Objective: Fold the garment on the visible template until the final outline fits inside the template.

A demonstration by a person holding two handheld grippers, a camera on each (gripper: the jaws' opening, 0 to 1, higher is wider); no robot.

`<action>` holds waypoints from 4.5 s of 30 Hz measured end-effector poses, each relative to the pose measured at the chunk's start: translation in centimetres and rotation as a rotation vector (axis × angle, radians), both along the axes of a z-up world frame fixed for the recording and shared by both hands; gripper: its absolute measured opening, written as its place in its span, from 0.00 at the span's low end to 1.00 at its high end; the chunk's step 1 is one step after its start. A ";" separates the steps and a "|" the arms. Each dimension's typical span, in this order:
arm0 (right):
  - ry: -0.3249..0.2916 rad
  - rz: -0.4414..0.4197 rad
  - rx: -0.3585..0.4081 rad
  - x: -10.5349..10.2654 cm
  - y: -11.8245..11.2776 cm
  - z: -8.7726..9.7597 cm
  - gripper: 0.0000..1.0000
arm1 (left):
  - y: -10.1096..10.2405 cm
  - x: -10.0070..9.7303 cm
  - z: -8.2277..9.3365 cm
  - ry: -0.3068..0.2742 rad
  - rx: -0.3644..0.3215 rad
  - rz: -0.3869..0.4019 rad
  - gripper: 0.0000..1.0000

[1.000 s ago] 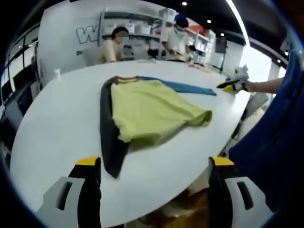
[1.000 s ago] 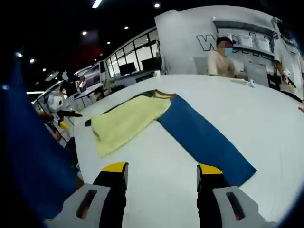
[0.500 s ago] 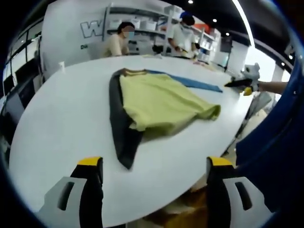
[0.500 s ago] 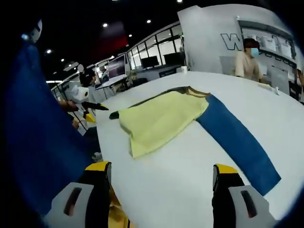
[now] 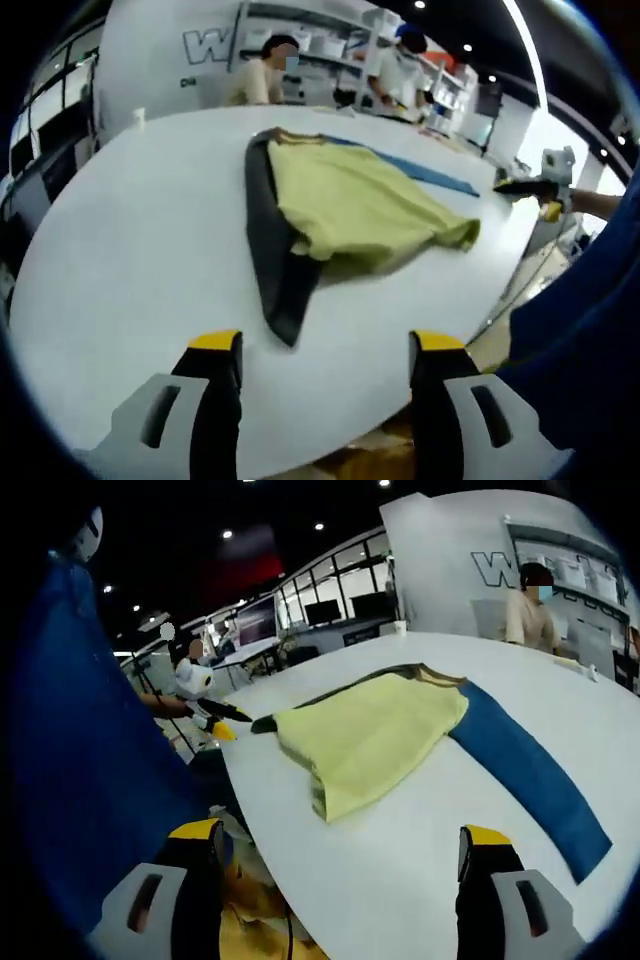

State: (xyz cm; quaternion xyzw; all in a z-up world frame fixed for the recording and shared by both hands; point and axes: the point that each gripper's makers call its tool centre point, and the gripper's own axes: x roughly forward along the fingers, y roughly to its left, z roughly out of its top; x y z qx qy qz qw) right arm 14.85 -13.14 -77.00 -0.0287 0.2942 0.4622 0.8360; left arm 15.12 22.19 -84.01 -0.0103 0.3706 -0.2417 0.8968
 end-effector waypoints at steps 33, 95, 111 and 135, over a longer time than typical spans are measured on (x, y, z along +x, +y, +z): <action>0.032 -0.047 -0.035 -1.4 1.1 -0.4 0.97 | 1.0 2.5 -0.8 0.012 -0.081 0.162 0.00; 0.108 -0.188 -0.005 -2.7 3.4 -1.8 0.90 | 20.8 13.8 4.6 0.096 0.167 -0.006 0.00; 0.130 -0.196 -0.026 -2.9 5.9 -2.1 0.89 | 24.9 15.9 3.5 0.168 0.090 -0.026 0.00; 0.125 -0.218 -0.084 -3.2 6.8 -1.0 0.90 | 27.2 18.8 1.3 0.182 0.081 -0.054 0.00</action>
